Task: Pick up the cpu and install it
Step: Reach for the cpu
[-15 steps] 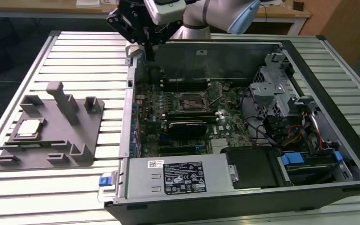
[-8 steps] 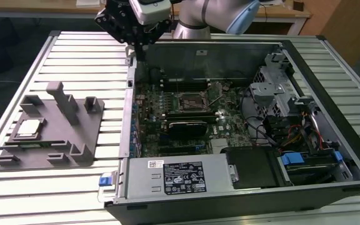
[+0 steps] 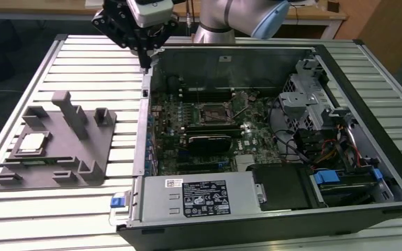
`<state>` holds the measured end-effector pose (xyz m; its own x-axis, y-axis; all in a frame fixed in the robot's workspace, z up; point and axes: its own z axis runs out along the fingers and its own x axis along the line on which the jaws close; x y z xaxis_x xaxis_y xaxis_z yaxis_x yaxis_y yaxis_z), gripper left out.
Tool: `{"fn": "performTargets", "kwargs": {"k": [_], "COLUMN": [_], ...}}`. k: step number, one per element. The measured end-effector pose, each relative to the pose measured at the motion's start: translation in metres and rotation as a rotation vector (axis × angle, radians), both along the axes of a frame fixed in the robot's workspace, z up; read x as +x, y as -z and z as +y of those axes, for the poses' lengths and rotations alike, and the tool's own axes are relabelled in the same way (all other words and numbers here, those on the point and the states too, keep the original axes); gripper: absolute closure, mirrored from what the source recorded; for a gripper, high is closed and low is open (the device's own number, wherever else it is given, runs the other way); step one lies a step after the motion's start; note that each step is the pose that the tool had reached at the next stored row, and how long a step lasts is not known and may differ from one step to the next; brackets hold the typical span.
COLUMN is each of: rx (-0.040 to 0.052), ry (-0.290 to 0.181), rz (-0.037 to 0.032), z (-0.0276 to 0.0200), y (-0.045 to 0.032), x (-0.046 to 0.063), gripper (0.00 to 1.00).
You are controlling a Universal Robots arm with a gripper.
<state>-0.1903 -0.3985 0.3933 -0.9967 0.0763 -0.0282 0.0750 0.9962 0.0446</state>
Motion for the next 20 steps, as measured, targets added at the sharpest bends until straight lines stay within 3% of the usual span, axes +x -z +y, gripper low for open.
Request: {"fn": "performTargets", "kwargs": {"k": [20], "rx": [0.0000], "ry": [0.000], "rz": [-0.0007], "z": [0.0014], "y": [0.0002], "x": [-0.049], "gripper": [0.89]}}
